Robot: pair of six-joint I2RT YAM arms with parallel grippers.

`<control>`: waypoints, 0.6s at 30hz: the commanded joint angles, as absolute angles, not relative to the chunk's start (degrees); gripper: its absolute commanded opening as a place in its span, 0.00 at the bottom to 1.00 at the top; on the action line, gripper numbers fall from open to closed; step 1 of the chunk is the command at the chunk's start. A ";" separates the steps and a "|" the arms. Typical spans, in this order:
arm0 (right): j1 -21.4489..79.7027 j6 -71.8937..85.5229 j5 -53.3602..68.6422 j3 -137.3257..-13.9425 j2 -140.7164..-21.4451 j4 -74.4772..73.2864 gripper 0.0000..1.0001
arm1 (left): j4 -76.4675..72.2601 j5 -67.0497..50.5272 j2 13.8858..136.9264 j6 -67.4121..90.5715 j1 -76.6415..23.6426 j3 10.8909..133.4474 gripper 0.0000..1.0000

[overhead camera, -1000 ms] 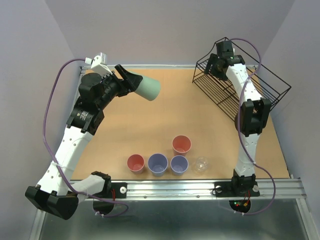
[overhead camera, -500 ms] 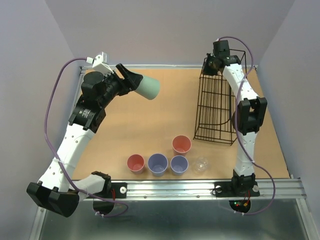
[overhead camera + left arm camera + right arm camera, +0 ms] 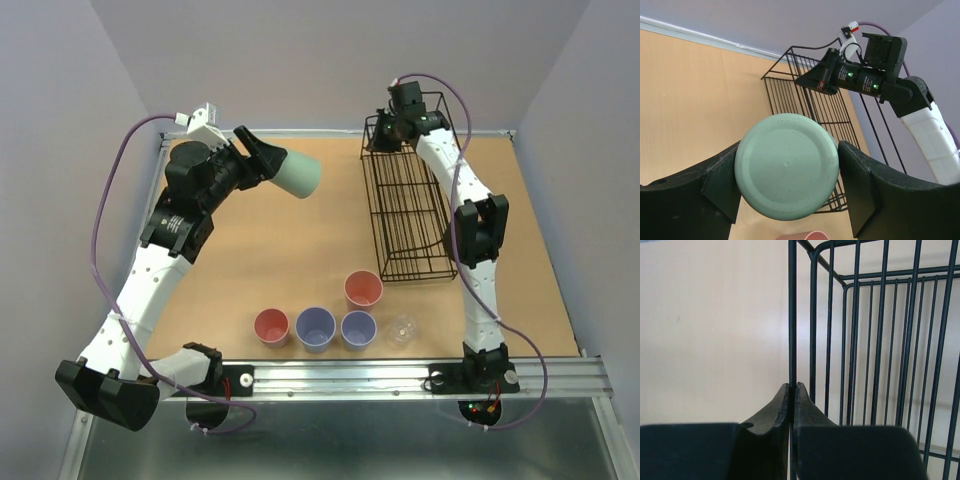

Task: Load the cups into the dish rack

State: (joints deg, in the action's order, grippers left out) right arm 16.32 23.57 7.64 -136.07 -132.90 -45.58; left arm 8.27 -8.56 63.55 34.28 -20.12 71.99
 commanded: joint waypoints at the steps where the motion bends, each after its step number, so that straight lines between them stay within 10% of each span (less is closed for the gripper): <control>1: 20.91 23.55 18.28 -139.66 -135.53 -45.18 0.00 | 4.04 -8.35 62.75 33.14 -19.86 72.42 0.00; 11: 24.61 22.94 22.60 -133.69 -131.49 -41.57 0.03 | 4.48 -7.30 62.05 32.87 -19.86 72.16 0.00; 13: 24.61 22.50 19.01 -133.33 -130.78 -41.66 0.25 | 4.48 -7.29 62.23 32.87 -19.78 72.33 0.00; 14: 24.61 21.98 17.94 -133.24 -130.26 -41.57 0.59 | 4.48 -7.47 62.49 32.87 -19.86 72.60 0.00; 18: 24.61 21.53 15.65 -134.91 -129.55 -41.66 0.86 | 4.83 -7.91 63.80 32.26 -19.86 74.09 0.00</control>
State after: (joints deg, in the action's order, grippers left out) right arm 24.23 22.90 18.06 -134.89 -133.21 -42.44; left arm 8.29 -7.88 63.66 33.61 -20.12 71.99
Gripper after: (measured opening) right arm 0.807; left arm 0.785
